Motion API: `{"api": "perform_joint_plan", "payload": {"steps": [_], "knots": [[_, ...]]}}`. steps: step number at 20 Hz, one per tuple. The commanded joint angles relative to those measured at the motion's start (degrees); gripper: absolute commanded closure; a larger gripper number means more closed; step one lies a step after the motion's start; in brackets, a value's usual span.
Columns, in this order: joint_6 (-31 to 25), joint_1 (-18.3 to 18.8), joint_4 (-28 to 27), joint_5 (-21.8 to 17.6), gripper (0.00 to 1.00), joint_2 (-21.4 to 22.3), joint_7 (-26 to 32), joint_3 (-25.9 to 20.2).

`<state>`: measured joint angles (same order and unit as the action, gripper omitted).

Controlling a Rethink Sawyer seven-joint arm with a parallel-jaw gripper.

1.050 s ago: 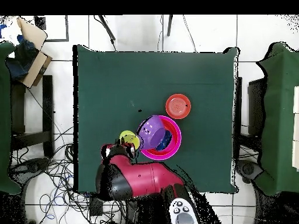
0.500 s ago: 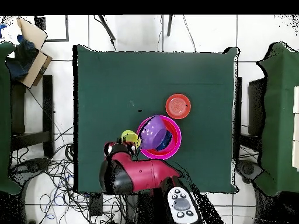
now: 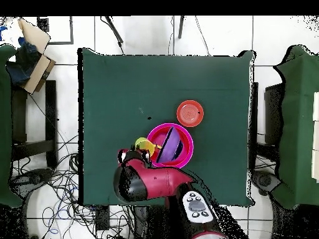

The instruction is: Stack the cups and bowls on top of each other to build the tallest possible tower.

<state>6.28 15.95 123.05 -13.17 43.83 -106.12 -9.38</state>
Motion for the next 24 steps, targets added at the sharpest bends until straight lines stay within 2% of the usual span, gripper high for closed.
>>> {"api": "perform_joint_plan", "payload": {"steps": [1, 8, 13, 18, 21, 24], "knots": [[2.4, 2.5, -4.0, -2.5, 1.0, -3.7, -6.2, -0.9], [-1.0, 7.3, -0.5, -4.0, 1.0, 1.0, -5.0, -4.7], [-6.9, 13.7, 4.8, -4.0, 1.0, 9.1, -3.8, -11.1], [-10.8, 18.3, 7.8, -2.3, 1.0, 14.1, -2.7, -16.7], [-12.3, 21.5, 9.1, -2.1, 1.0, 15.7, -1.6, -19.6], [-13.1, 23.4, 8.7, -2.8, 1.0, 15.6, -0.6, -20.6]]}}
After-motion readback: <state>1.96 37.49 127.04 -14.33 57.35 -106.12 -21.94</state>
